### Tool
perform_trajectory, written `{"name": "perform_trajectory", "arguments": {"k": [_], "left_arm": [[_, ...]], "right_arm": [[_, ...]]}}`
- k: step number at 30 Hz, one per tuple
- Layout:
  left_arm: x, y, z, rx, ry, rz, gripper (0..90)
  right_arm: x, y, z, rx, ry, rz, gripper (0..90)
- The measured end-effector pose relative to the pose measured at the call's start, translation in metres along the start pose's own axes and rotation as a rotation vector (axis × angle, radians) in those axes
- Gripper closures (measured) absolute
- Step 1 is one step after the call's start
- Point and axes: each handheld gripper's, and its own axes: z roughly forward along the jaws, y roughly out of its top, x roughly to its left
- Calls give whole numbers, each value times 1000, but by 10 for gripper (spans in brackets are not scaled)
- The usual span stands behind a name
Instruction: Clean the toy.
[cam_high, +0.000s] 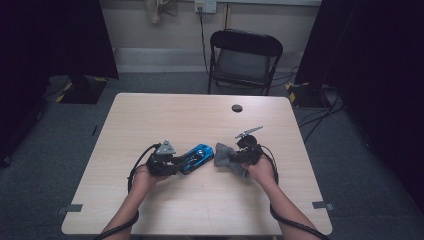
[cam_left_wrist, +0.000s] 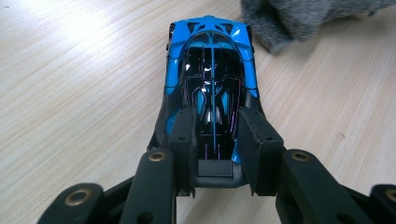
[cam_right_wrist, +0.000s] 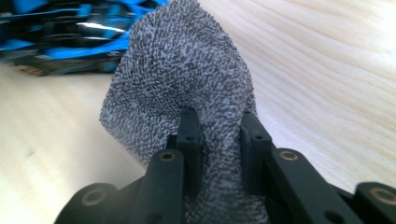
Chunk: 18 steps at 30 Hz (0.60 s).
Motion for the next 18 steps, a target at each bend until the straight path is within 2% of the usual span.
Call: {"name": "perform_trajectory", "arguments": {"k": [7, 13, 18], "left_arm": [[-1, 0, 0, -1, 3, -4, 675], [-1, 0, 0, -3, 5, -7, 674], [-1, 0, 0, -2, 8, -8, 673]], "right_arm": [[28, -3, -11, -29, 81, -71, 742], [62, -5, -6, -12, 144, -150, 742], [79, -5, -1, -4, 181, -187, 741]]}}
